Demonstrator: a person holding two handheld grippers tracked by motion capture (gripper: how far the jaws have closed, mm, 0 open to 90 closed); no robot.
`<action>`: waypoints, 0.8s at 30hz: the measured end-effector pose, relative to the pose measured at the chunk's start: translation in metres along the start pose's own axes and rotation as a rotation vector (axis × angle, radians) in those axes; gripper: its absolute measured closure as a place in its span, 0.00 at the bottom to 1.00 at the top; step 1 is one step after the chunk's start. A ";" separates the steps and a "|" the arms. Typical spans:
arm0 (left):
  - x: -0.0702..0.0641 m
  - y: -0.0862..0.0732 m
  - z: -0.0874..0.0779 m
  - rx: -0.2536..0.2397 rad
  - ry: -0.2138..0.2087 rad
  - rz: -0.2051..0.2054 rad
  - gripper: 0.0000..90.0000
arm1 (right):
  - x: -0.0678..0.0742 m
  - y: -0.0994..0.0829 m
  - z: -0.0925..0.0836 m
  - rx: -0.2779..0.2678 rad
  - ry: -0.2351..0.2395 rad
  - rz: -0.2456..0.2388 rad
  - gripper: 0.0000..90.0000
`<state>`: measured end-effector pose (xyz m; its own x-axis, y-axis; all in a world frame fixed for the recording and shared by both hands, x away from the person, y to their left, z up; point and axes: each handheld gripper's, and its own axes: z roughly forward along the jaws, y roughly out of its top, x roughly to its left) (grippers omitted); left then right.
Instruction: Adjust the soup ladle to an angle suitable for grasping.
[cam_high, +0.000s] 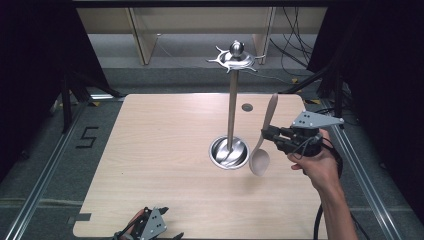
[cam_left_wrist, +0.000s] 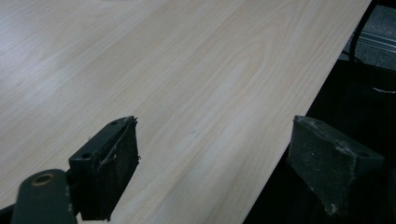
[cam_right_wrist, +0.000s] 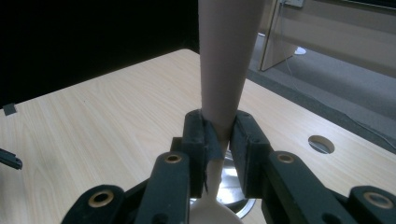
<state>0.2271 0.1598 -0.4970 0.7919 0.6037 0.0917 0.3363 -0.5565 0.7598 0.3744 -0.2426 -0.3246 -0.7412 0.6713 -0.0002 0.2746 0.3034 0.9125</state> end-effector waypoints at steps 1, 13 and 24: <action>0.000 0.000 0.000 0.000 0.001 0.001 0.17 | 0.000 0.002 0.001 -0.002 -0.002 -0.001 0.86; 0.001 0.001 -0.002 0.012 -0.011 0.007 0.17 | -0.004 0.026 0.007 0.005 -0.020 -0.030 0.86; -0.001 0.000 -0.001 -0.013 -0.009 -0.016 0.17 | -0.004 0.043 0.014 0.013 -0.011 -0.055 0.86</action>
<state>0.2262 0.1595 -0.4965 0.7911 0.6072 0.0740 0.3420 -0.5394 0.7695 0.3980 -0.2230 -0.2909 -0.7487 0.6606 -0.0547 0.2416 0.3488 0.9055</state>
